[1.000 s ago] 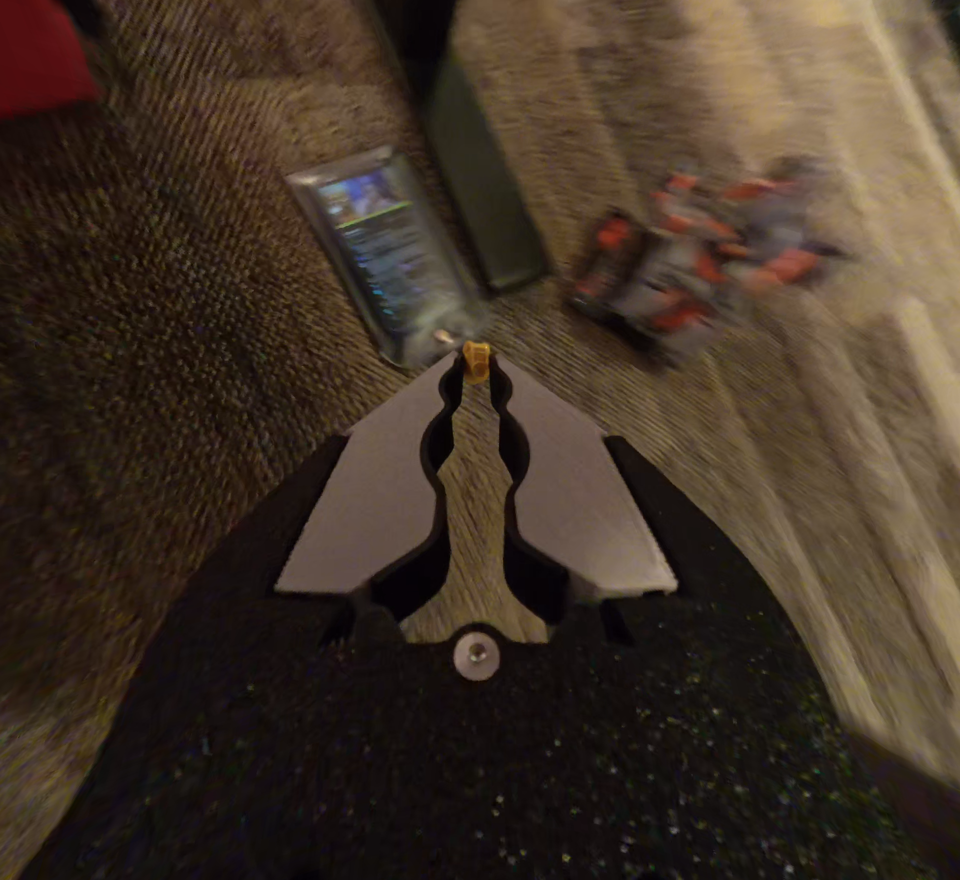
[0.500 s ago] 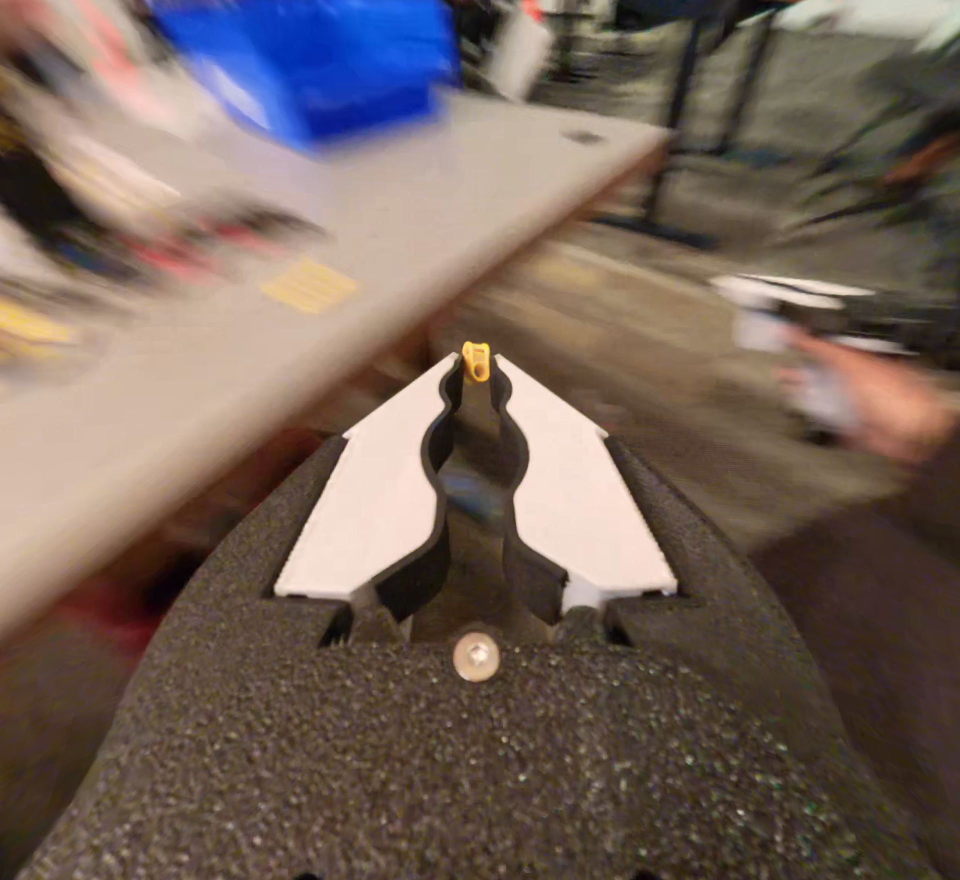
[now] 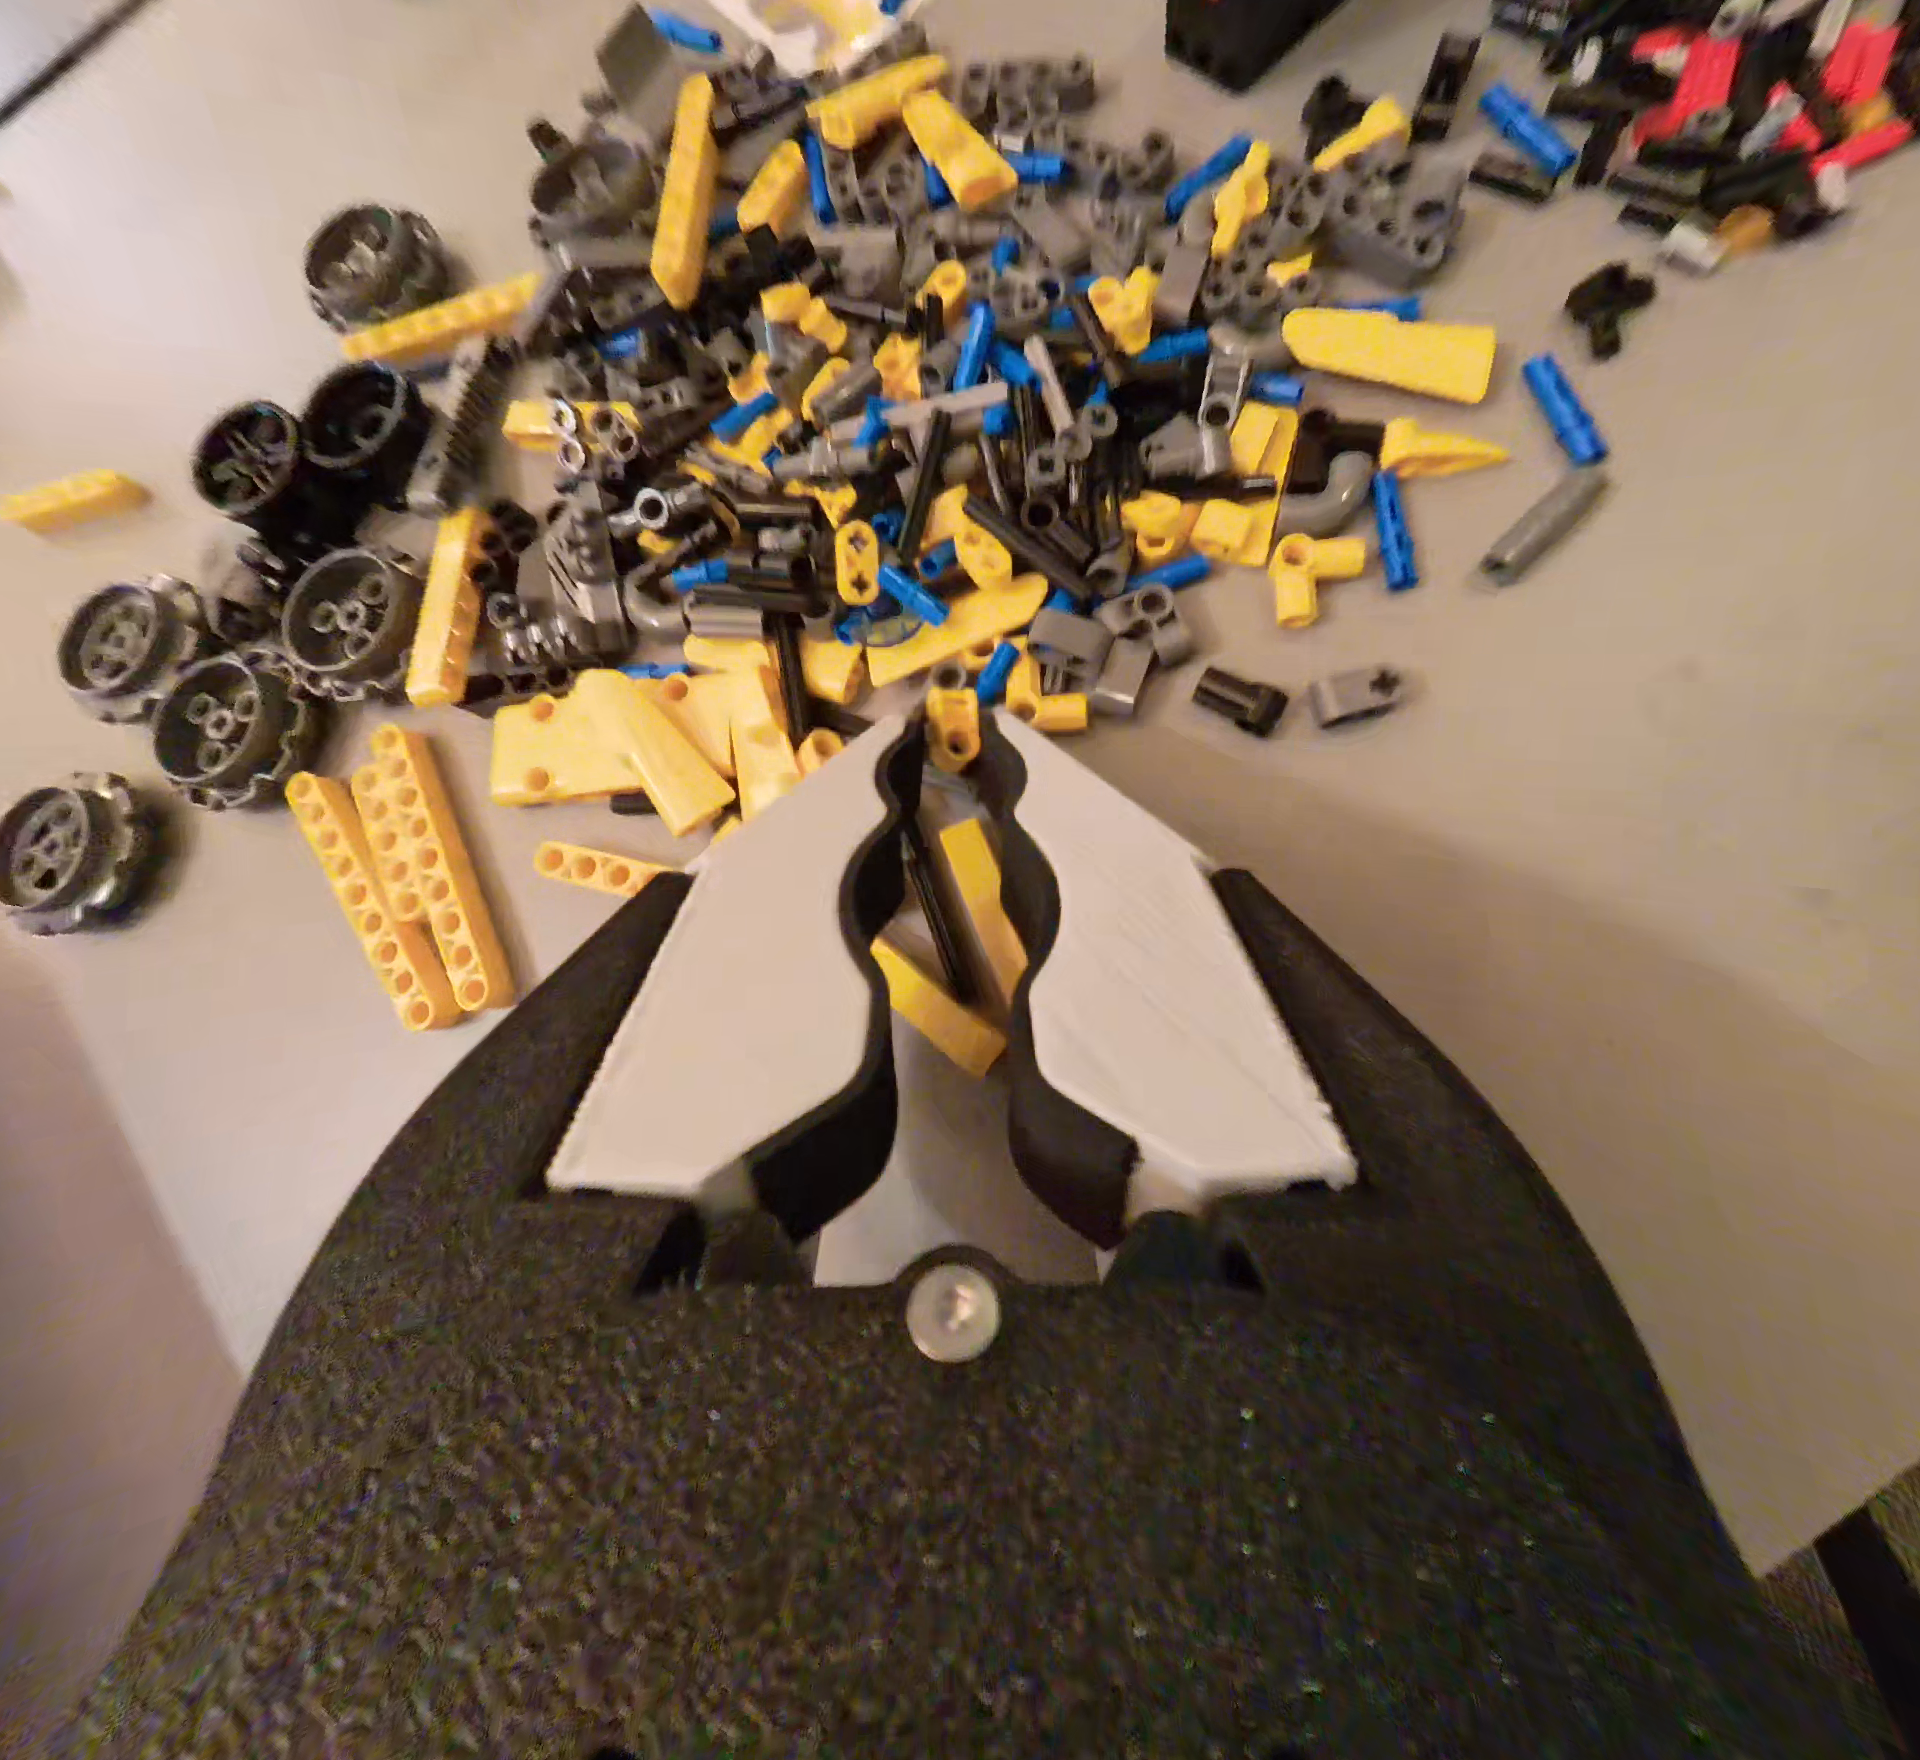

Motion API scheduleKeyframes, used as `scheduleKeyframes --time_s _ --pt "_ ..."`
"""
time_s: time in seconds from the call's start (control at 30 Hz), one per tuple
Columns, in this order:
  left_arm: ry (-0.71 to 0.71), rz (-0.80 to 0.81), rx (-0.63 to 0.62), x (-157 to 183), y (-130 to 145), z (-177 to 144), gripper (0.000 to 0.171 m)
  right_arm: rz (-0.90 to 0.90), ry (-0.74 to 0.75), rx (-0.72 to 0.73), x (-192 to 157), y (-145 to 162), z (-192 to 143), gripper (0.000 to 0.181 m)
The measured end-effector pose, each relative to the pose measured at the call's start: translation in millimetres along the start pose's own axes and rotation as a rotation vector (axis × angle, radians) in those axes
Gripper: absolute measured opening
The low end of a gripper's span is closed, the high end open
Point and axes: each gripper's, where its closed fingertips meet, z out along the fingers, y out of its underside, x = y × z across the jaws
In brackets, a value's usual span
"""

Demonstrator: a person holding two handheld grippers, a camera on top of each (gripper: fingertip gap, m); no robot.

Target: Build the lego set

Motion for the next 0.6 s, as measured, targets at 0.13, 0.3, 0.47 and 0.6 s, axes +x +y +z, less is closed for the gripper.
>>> scheduleKeyframes --time_s 0.13,0.3,0.47,0.6 --pt "-0.03 0.076 -0.021 -13.0 1.8 -2.4 0.029 -0.075 -0.183 -0.011 -61.8 -41.3 23.7 0.004" --pt "0.063 0.081 0.041 -17.3 -12.3 -29.5 0.03 -0.229 -0.441 -0.055 -153.7 -74.4 42.5 0.004" --pt "0.187 -0.065 0.115 -22.7 -6.7 -82.1 0.031 -0.461 -0.488 0.001 -211.7 -108.3 47.5 0.005" --pt "0.217 -0.132 0.13 -19.8 22.1 -128.9 0.031 -0.474 -0.584 -0.141 -245.4 -105.9 35.0 0.004"
